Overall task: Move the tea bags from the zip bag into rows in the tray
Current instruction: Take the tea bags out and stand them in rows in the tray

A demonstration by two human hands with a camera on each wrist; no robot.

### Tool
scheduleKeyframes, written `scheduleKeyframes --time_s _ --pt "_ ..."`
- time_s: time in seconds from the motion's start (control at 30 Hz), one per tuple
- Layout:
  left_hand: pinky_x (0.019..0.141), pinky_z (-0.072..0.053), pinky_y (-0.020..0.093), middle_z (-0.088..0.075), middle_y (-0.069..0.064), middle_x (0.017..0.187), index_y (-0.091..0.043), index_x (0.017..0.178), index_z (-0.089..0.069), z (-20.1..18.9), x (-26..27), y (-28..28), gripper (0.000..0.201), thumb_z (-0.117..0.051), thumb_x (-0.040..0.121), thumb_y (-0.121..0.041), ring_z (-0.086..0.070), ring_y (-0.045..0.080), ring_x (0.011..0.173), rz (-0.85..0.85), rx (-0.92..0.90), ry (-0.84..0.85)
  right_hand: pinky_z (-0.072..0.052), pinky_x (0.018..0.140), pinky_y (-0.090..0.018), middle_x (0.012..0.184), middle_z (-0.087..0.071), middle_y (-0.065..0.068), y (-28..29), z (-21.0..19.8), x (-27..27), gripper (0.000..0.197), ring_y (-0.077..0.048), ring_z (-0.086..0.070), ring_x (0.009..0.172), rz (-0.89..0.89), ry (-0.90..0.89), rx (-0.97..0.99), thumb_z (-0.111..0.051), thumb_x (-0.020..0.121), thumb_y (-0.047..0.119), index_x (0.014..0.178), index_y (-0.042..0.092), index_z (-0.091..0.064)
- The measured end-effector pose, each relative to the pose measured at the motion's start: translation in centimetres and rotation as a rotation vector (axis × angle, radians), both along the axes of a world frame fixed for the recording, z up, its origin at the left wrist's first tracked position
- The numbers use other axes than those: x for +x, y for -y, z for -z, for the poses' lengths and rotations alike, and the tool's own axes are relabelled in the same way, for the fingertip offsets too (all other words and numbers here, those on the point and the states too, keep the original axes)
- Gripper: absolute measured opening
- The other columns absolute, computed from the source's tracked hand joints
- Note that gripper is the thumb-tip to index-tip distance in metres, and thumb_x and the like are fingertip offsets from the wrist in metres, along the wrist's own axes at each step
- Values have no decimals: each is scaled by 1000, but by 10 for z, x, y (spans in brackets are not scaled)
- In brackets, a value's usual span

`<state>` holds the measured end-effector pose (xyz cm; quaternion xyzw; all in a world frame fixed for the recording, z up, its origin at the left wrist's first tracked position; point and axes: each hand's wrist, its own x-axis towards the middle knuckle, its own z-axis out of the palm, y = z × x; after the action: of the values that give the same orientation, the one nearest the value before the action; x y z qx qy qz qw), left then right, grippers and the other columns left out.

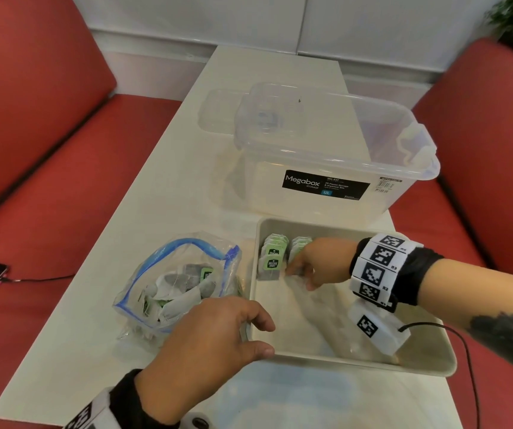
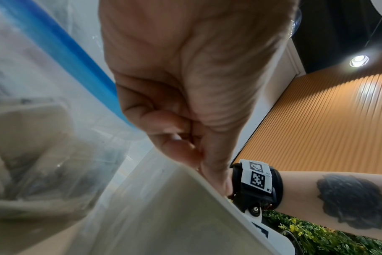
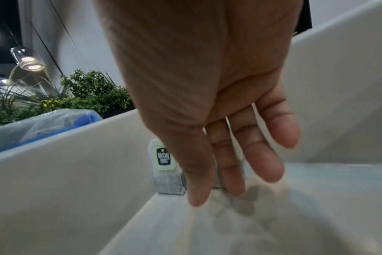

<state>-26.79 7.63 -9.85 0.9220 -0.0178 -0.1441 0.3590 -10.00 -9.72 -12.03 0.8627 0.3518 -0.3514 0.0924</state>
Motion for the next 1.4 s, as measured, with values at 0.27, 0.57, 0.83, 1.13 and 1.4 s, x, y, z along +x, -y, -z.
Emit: scheduleKeyframes --time_s 0.27,0.57,0.83,1.13,1.4 --pt "60 -34 9 -43 -52 68 -44 92 -65 -2 -3 1 23 -73 72 -47 -46 -18 70 7 -33 11 -37 86 -19 115 -64 4 3 -1 -2 50 -14 -57 104 29 -17 21 -66 85 22 133 28 -52" --pt "53 -38 10 -60 -33 67 -37 82 -67 -16 -10 -19 12 -74 76 -29 -48 1 50 -151 -259 159 -39 53 -8 95 -61 7 7 -11 -6 39 -13 -60 74 92 -54 21 -66 86 25 124 28 -61" --pt "60 -41 7 -68 -15 85 -32 92 -63 -8 18 -73 18 -62 86 -16 -63 -1 73 -257 172 265 -37 60 -13 92 -62 8 1 -40 -17 27 1 -47 58 116 86 169 -63 86 33 113 35 -66" --pt "65 -37 25 -66 -4 100 -24 109 -60 11 30 -57 25 -47 90 -13 -61 18 92 -50 780 89 -39 74 -20 100 -67 9 -4 -61 -40 29 -7 -54 81 115 101 285 -62 86 38 115 34 -64" --pt "54 -46 10 -61 -5 78 -25 102 -60 -11 32 -85 20 -55 87 -12 -62 9 58 -414 32 314 -40 67 -19 95 -66 14 -13 -84 -60 20 3 -49 67 56 232 474 -63 86 36 105 36 -66"
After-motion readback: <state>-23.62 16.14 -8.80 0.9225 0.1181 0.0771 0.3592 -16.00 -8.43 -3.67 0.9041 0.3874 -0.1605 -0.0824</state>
